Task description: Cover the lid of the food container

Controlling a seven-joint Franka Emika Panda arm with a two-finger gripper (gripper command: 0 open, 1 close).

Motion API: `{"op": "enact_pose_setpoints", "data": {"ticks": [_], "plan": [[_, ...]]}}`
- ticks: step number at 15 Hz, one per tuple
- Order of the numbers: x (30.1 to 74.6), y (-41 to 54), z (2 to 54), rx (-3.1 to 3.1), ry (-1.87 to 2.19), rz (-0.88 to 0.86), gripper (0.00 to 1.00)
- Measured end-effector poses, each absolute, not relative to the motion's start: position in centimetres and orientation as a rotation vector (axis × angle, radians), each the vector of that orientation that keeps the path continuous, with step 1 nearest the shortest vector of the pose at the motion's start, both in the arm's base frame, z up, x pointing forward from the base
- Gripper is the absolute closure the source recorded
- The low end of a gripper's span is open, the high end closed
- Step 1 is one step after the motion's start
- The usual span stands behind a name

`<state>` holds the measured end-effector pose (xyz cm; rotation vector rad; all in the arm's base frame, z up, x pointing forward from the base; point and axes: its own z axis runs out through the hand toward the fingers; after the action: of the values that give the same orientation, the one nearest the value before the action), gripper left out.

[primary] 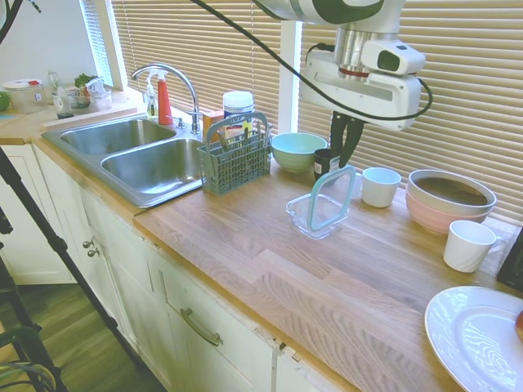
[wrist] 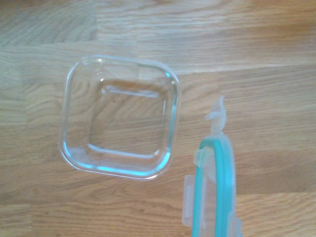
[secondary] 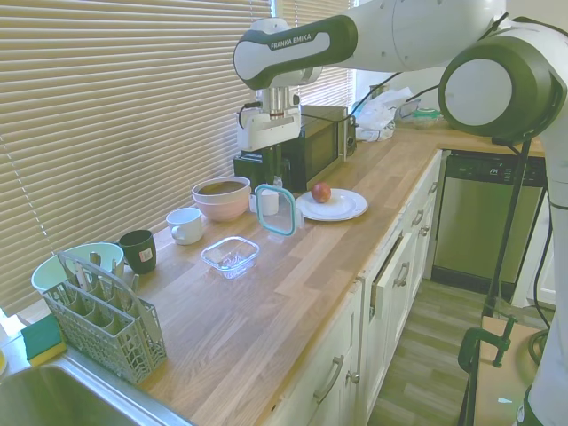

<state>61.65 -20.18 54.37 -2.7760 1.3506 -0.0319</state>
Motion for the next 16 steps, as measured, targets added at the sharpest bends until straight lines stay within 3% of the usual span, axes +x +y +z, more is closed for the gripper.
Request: {"op": "enact_pose_setpoints", "data": {"ticks": [16], "plan": [[64.0, -21.2, 53.7, -2.782, 1.406, -0.05, 1.0]]}}
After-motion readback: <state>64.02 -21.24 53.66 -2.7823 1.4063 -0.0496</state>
